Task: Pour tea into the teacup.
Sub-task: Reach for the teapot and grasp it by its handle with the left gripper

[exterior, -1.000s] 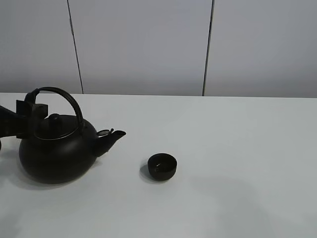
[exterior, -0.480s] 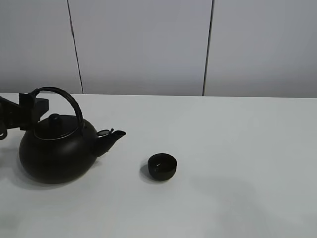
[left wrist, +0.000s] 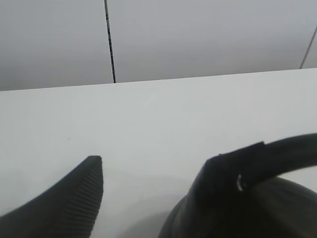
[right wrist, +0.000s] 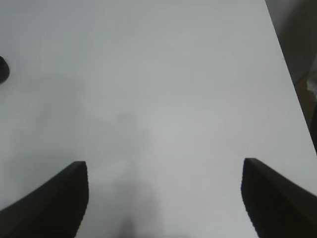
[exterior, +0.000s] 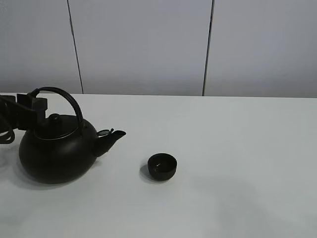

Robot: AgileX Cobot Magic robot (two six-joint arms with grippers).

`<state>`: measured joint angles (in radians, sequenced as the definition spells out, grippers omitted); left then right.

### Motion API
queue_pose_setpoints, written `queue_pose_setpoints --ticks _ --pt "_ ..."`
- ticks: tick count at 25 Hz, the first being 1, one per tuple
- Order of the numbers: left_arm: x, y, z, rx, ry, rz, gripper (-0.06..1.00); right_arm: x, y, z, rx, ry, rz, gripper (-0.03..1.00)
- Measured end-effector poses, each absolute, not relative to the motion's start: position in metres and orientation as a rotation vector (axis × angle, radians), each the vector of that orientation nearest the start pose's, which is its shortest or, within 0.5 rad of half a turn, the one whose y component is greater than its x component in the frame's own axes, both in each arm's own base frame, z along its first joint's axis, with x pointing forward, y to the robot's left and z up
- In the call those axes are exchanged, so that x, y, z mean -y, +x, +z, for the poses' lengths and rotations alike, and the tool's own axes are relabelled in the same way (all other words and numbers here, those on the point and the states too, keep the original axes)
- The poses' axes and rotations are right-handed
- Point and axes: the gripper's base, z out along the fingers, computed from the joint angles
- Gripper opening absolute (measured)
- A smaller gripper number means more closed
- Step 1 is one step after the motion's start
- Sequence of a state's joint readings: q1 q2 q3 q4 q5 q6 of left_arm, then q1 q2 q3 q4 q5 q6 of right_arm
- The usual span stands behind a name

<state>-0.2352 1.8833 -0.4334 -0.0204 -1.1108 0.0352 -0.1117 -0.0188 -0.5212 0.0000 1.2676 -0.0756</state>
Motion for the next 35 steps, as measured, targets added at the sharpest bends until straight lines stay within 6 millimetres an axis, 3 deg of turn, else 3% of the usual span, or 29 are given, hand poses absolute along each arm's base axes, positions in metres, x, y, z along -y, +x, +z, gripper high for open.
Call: queue_pose_setpoints --ticks 4,9,11,35 --pt "0.065 0.277 0.116 -1.811 0.229 -0.133 0.44 -0.002 -0.020 0.267 -2.213 0.040 -0.104 0.58" --pt "0.068 0.277 0.116 -1.806 0.264 -0.151 0.19 -0.002 -0.020 0.267 -2.213 0.040 -0.104 0.58" --pt "0.067 0.277 0.116 -1.804 0.258 -0.134 0.14 -0.002 -0.020 0.267 -2.213 0.040 -0.104 0.58" --pt "0.076 0.281 0.117 -1.767 0.429 -0.137 0.13 -0.002 -0.020 0.267 -2.212 0.040 -0.104 0.58"
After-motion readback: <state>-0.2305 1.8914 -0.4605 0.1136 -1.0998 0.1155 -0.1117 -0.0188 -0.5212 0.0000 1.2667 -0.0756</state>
